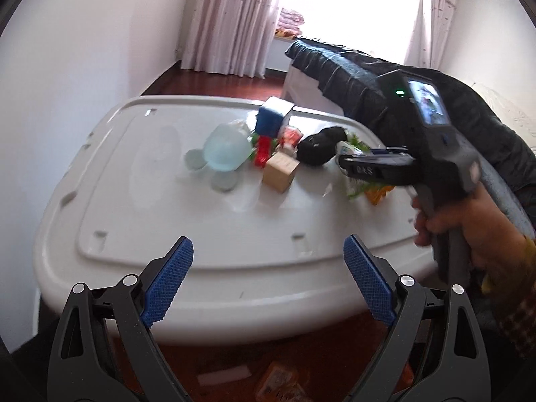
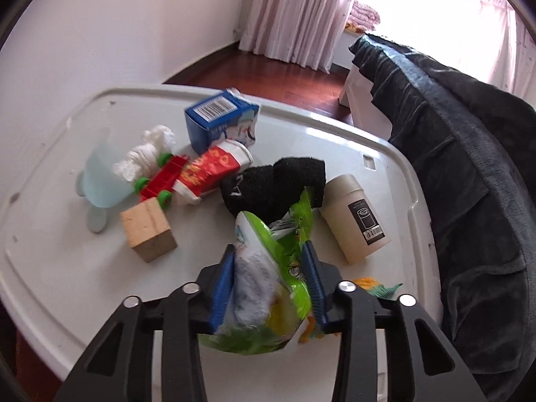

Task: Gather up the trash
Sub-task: 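Grasp the green snack bag with the right gripper, then lift the snack bag with the right gripper while the left grasps the wooden block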

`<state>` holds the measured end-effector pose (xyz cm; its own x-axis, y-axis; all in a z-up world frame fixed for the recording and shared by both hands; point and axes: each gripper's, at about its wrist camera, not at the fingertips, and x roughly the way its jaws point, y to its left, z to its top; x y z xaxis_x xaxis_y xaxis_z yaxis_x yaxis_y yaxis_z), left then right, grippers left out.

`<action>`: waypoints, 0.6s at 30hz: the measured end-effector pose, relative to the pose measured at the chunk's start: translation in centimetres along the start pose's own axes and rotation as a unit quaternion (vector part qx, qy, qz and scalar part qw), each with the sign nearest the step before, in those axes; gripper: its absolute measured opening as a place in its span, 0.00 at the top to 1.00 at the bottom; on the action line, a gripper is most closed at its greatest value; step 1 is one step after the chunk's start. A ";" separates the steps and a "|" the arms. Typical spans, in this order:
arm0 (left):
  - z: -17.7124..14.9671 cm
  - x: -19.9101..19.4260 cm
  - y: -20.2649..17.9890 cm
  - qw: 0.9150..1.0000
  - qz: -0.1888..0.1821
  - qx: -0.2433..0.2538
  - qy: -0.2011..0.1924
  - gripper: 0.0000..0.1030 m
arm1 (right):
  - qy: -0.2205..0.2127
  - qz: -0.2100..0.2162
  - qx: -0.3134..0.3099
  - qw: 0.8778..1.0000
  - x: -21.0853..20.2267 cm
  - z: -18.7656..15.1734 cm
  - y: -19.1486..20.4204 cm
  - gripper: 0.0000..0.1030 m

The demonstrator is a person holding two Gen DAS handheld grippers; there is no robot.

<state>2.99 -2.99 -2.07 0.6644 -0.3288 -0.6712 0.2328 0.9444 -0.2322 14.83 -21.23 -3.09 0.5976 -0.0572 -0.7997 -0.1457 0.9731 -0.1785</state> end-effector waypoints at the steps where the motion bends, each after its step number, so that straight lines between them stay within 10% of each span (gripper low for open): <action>1: 0.5 0.6 -0.2 1.000 -0.002 0.000 0.001 0.14 | -0.005 0.002 -0.001 1.000 -0.7 0.0 -0.1 0.78; 12: 3.5 6.1 -1.7 1.000 0.009 0.008 0.021 0.14 | 0.008 0.042 0.015 0.999 0.9 -0.5 -2.3 0.77; 18: 2.9 6.9 -2.0 0.999 0.008 0.014 0.033 0.14 | 0.013 0.052 0.043 0.998 1.9 0.9 -1.9 0.28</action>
<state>9.17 -7.14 -4.18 0.6202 -0.3127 -0.7194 0.2438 0.9485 -0.2022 16.99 -22.95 -3.79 0.5613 0.0409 -0.8266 -0.1380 0.9894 -0.0448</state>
